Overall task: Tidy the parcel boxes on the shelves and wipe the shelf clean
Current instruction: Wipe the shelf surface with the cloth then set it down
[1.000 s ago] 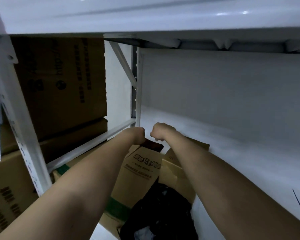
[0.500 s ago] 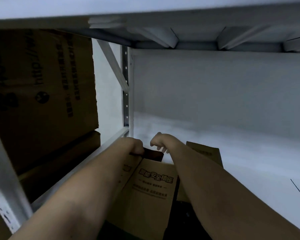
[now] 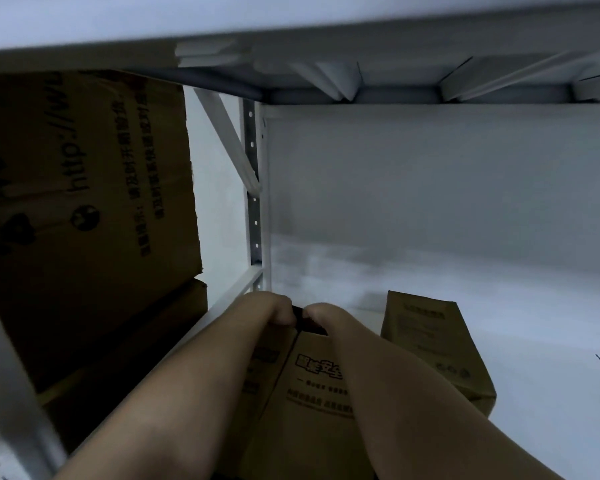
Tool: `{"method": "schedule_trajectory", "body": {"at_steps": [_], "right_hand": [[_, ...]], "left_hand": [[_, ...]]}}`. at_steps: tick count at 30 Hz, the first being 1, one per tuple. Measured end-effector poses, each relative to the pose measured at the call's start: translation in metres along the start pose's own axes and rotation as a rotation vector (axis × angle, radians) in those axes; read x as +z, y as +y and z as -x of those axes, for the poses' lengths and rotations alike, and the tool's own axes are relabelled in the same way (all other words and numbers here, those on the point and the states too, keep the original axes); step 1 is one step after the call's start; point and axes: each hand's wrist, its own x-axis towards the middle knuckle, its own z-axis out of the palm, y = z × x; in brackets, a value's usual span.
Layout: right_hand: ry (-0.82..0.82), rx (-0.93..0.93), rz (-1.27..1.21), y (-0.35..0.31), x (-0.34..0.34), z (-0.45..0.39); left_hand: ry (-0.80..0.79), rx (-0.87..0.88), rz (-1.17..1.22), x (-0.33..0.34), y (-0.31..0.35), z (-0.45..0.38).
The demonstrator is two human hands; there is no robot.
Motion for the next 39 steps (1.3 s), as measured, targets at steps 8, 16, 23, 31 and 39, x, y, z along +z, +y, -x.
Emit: {"method": "schedule_trajectory", "body": {"at_steps": [8,16,23,31,39], "right_hand": [[-0.112,-0.075,0.186,-0.003,-0.011,0.033],[-0.061,-0.026,0.193,-0.003,-0.009,0.030],[0.164,0.011,-0.282,-0.003,-0.014,0.010],[0.085,0.165,-0.822,0.005,-0.017,0.011],[0.053,0.204,-0.735,0.004,-0.022,0.009]], "left_hand": [[0.011,0.020,0.038,-0.006,0.000,0.003],[0.027,0.027,0.051,-0.008,0.000,0.011],[0.058,-0.050,0.059,-0.011,0.007,0.015],[0.142,-0.056,0.146,-0.010,0.012,0.027],[0.160,-0.048,0.196,-0.008,0.018,0.033]]}}
